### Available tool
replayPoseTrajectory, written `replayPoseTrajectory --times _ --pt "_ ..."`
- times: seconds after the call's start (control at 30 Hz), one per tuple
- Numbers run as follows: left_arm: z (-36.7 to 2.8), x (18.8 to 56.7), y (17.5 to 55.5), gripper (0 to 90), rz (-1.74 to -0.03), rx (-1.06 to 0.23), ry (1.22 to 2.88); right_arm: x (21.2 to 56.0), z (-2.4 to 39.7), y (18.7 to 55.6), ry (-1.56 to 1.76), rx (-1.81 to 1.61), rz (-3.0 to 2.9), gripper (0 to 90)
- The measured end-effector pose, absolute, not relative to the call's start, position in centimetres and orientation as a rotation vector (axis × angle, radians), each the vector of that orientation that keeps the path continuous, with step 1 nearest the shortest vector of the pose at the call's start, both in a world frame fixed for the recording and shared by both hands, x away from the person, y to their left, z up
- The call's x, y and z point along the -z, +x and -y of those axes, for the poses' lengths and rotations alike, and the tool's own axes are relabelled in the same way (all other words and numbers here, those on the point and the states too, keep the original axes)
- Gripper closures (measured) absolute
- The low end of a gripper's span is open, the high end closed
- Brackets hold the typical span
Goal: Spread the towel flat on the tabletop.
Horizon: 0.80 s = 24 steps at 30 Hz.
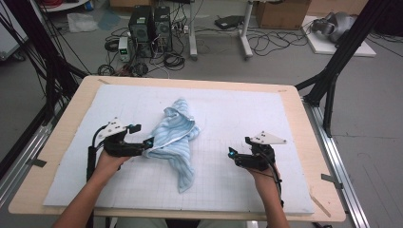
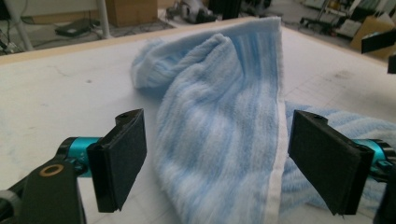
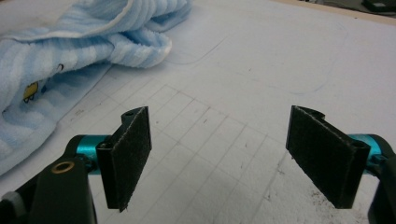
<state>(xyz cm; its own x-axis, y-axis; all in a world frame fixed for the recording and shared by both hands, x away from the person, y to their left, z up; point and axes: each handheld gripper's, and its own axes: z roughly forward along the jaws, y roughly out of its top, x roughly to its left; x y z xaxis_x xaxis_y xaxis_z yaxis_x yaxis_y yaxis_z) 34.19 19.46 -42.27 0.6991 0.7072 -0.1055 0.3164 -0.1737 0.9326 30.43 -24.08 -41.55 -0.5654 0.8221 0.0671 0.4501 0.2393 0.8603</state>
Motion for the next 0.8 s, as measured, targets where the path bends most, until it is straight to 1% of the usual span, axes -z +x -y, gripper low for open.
replayPoseTrajectory --times 0.13,0.17,0.23,0.27,0.33,0.43,0.5,0.53,0.63,0.67,0.7,0.8 --pt "-17.2 42.5 35.2 20.6 -0.822 -0.413 1.846 41.8 24.3 30.5 1.169 -1.251 -2.120 21.4" --pt "-17.2 42.5 35.2 21.0 -0.822 -0.413 1.846 41.8 24.4 30.5 1.170 -1.246 -2.118 21.4" --pt "-16.2 42.7 35.7 21.1 -0.787 -0.372 1.891 41.9 24.5 30.5 1.174 -1.245 -2.117 21.4" --pt "-15.6 42.8 35.9 23.1 -0.788 -0.388 1.913 42.0 24.7 30.6 1.187 -1.254 -2.116 21.4" --pt "-14.7 43.0 36.2 23.4 -0.780 -0.394 1.950 42.0 24.7 30.6 1.186 -1.257 -2.114 21.4" --pt "-13.1 43.7 36.7 32.6 -0.756 -0.410 2.073 42.1 24.9 30.6 1.194 -1.265 -2.118 21.4" --pt "-12.6 44.3 36.8 46.2 -0.723 -0.404 2.134 42.2 24.9 30.6 1.199 -1.264 -2.123 21.4" --pt "-12.6 44.3 36.8 53.0 -0.723 -0.404 2.134 42.2 24.9 30.6 1.201 -1.264 -2.124 21.4" --pt "-12.6 44.3 36.8 68.1 -0.706 -0.373 2.108 42.3 24.9 30.6 1.200 -1.263 -2.127 21.4" --pt "-13.2 44.1 37.0 73.9 -0.701 -0.338 2.077 42.3 24.9 30.5 1.204 -1.264 -2.128 21.5" --pt "-13.4 43.9 37.0 75.7 -0.710 -0.322 2.058 42.4 25.0 30.6 1.203 -1.266 -2.130 21.5" --pt "-13.9 43.7 37.0 76.1 -0.720 -0.305 2.025 42.4 25.0 30.6 1.204 -1.268 -2.128 21.5"
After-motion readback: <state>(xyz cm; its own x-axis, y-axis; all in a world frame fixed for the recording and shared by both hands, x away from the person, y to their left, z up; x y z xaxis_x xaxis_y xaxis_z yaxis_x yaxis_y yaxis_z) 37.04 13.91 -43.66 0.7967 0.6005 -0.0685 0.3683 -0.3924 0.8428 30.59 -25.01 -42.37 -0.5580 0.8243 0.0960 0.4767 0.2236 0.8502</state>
